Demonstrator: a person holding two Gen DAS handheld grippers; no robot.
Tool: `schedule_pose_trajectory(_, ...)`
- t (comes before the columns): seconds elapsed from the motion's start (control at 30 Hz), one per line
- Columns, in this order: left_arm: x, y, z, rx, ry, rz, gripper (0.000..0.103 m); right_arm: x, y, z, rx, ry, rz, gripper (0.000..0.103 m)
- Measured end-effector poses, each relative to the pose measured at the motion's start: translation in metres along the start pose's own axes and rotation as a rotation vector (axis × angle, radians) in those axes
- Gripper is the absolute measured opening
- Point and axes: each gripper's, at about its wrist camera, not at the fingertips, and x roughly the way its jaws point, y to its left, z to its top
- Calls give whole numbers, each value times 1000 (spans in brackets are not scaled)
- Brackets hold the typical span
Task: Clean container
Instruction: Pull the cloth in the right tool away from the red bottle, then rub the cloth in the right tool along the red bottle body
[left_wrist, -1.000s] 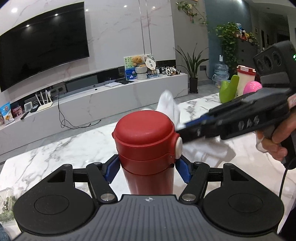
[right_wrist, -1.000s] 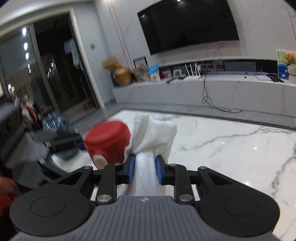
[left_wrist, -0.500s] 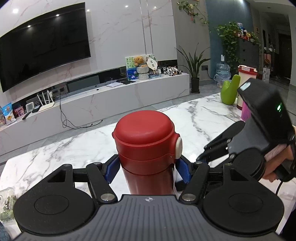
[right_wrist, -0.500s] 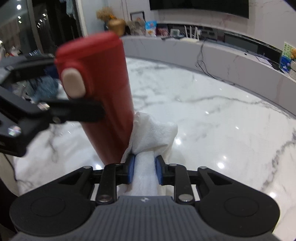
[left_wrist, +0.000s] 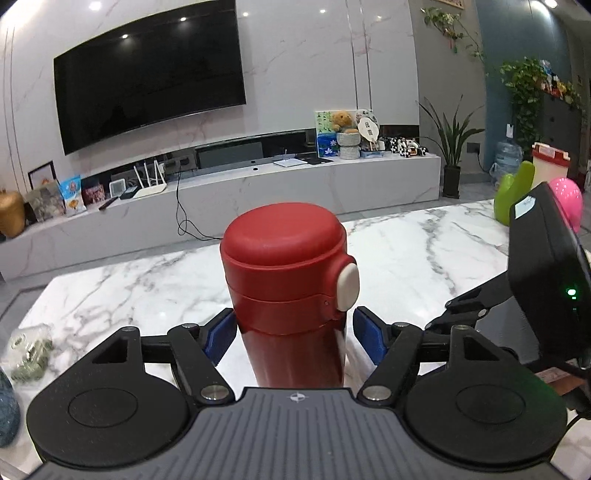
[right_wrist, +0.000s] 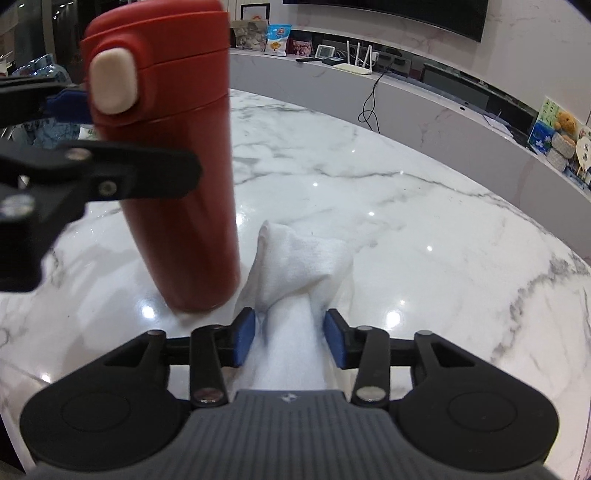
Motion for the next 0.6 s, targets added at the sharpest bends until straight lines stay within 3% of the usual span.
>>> schedule_pose_trajectory(0.07,0,5,0,0,1,-9,64,-9,1,0,-11,-37,-7,52)
schedule_pose_trajectory(0.27,2,10,4,51,12,-81,63,-21,16,-9,-110,-128,-7,52)
schedule_pose_trajectory(0.6,2,19,2,105,11,-185,64,-6,24,-26,-188,-74,-54,49)
